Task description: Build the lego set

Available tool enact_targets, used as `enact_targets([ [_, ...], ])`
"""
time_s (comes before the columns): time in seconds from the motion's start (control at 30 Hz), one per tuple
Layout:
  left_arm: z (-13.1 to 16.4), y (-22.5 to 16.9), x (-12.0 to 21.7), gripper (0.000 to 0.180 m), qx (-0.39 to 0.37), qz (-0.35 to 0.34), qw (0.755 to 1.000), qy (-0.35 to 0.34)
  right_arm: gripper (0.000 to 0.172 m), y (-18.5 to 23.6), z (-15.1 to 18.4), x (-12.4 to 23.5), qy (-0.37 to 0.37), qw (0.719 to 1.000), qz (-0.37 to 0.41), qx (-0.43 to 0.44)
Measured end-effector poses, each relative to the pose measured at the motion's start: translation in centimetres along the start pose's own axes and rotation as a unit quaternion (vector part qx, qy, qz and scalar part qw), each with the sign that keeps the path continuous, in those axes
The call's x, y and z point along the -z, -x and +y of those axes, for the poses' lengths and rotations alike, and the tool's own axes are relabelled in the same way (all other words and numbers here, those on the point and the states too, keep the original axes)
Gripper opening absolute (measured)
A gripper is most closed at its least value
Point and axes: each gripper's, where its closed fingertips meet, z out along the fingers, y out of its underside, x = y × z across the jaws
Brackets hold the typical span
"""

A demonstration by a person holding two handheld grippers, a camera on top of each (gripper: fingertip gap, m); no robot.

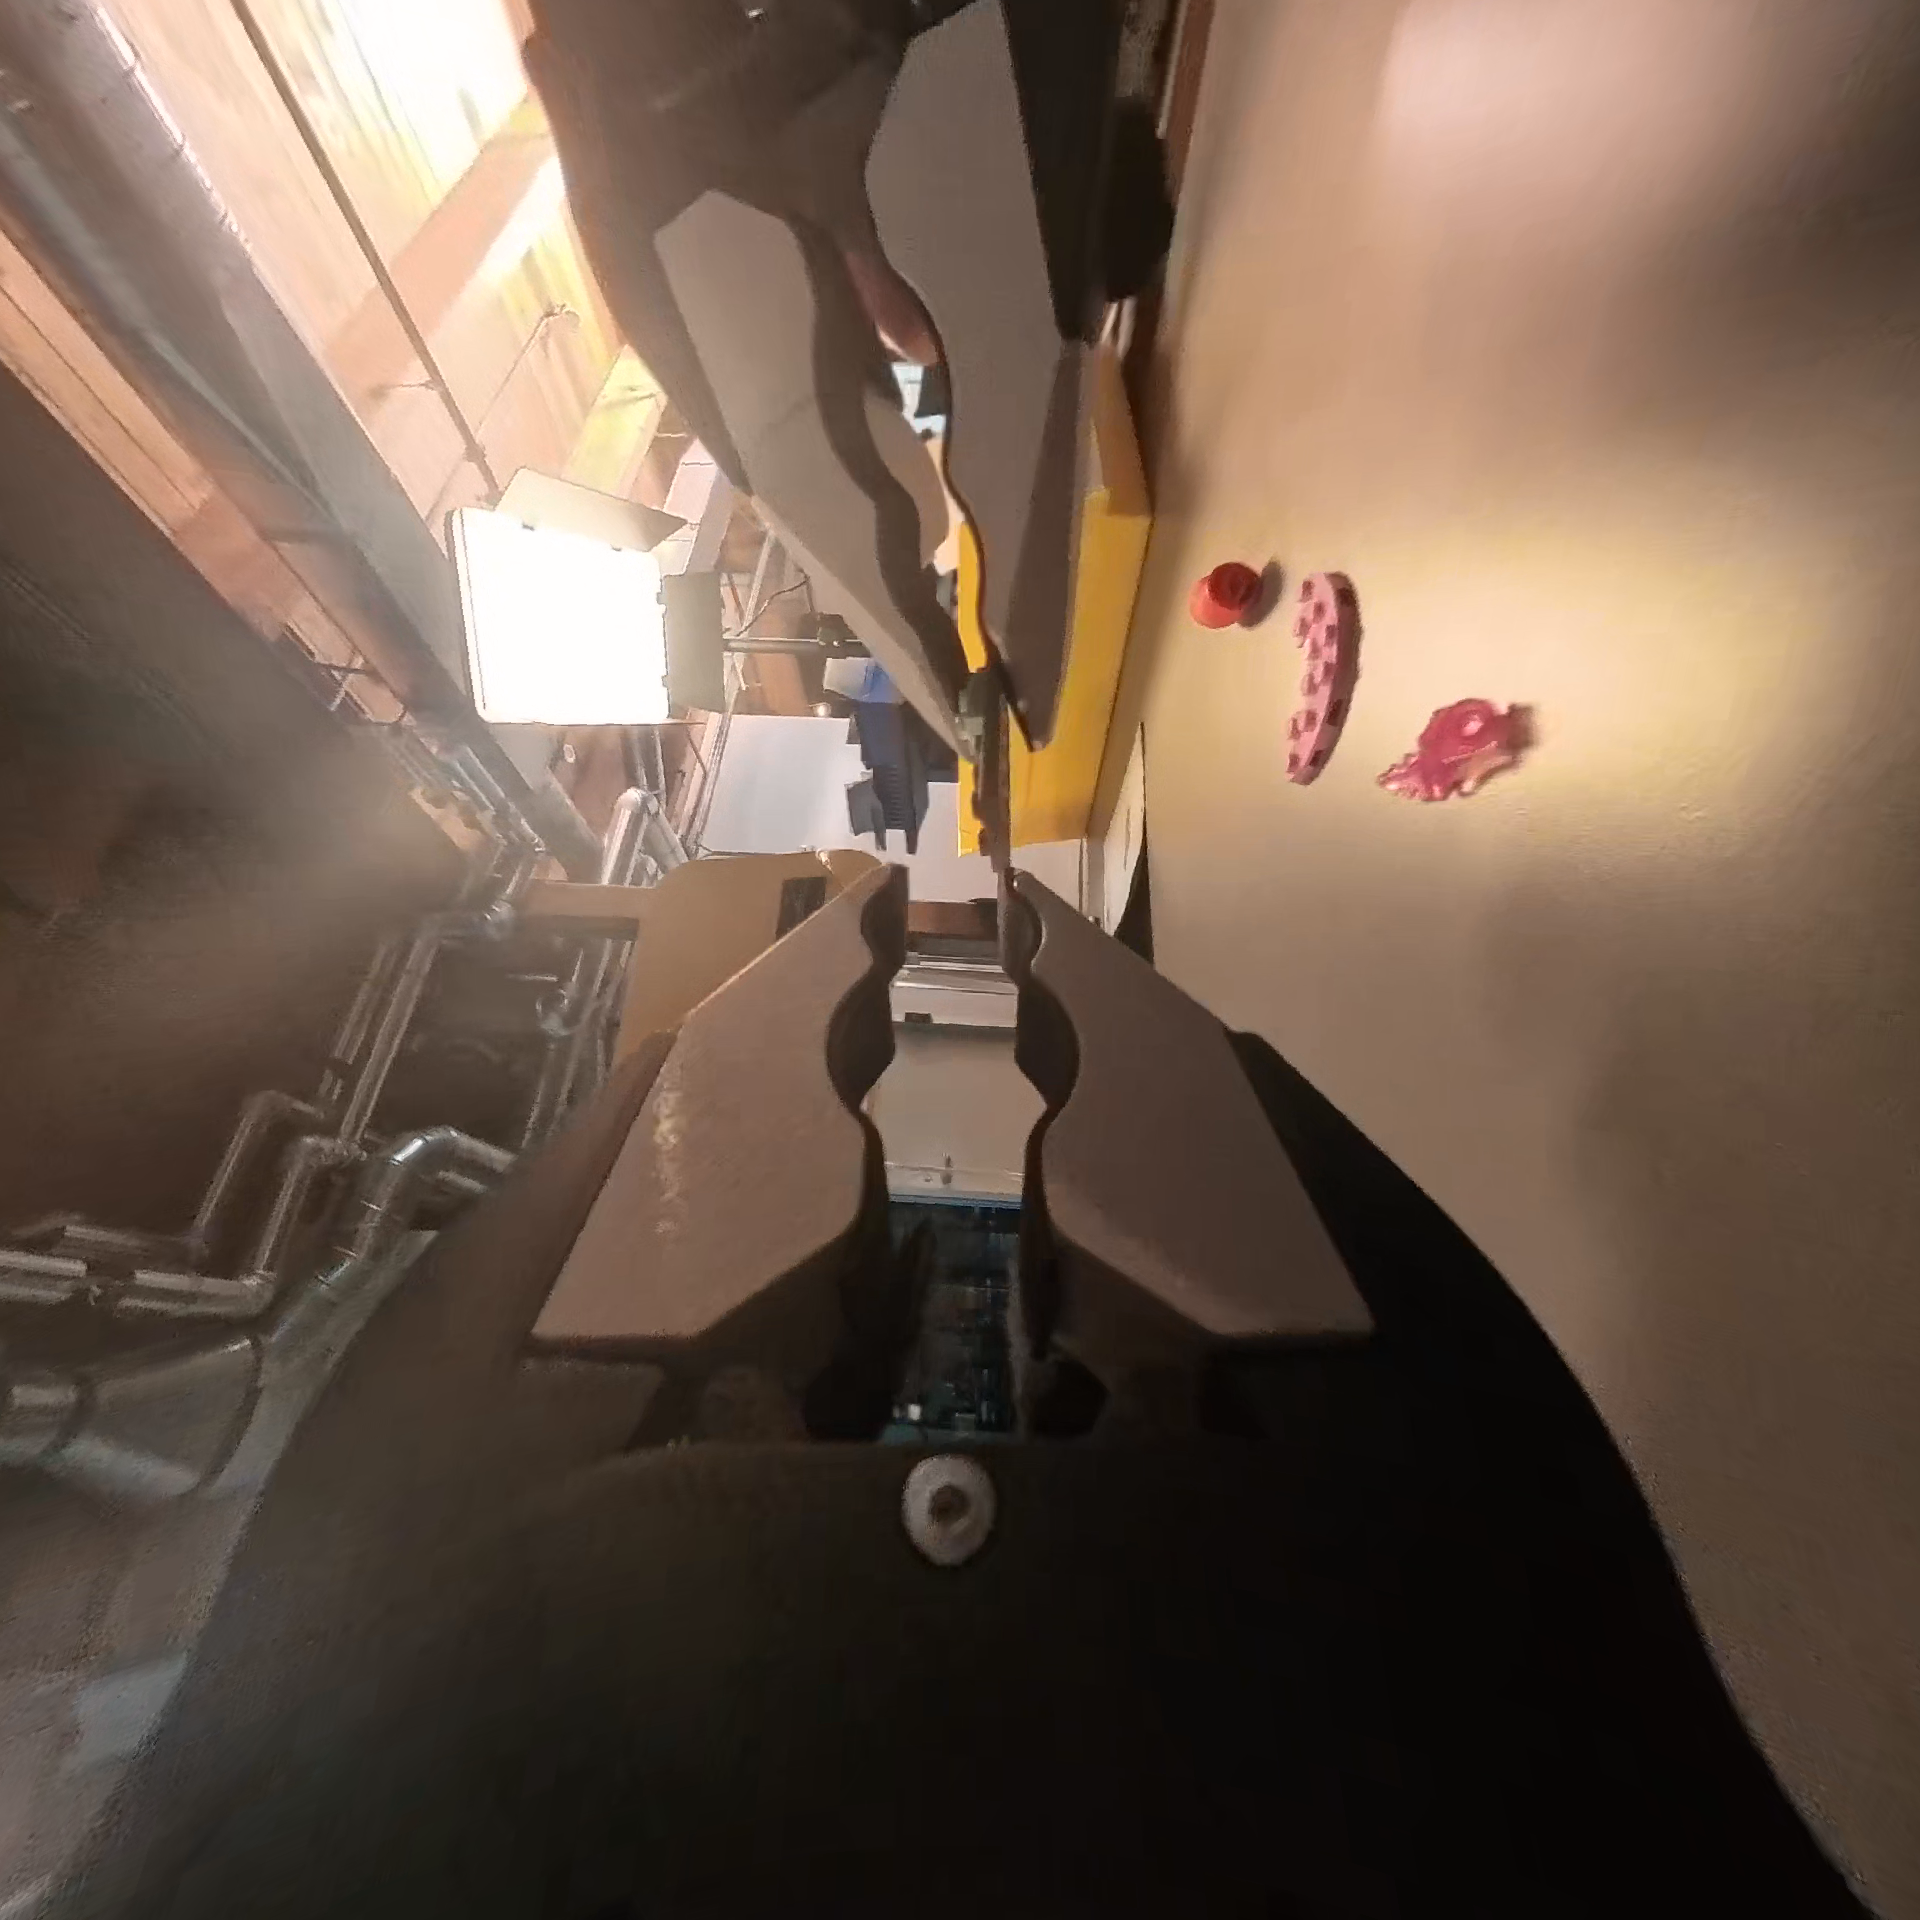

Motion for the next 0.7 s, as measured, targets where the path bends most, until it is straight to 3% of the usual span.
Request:
enact_targets([
  [0.13, -0.1, -0.1, -0.2, 0.014, 0.021, 0.003, 1.0, 0.001, 0.006, -0.2, -0.1, 0.3, -0.008, 1.0, 0.0, -0.016],
  [0.23, -0.2, -0.2, -0.2, 0.022, 0.036, 0.012, 0.999, -0.002, 0.006, -0.8, -0.5, 0.7, -0.023, 0.999, 0.01, -0.034],
  [0.4, -1.5, 1.2, 0.4, 0.005, 0.052, -0.021, 0.998, -0.036, 0.006, -1.3, -1.0, 0.9, -0.039, 0.998, 0.009, -0.045],
  [0.7, -1.4, 0.8, 0.4, 0.004, 0.04, 0.005, 0.999, -0.025, 0.008, -1.1, -0.6, 0.1, -0.026, 0.994, 0.008, -0.101],
])
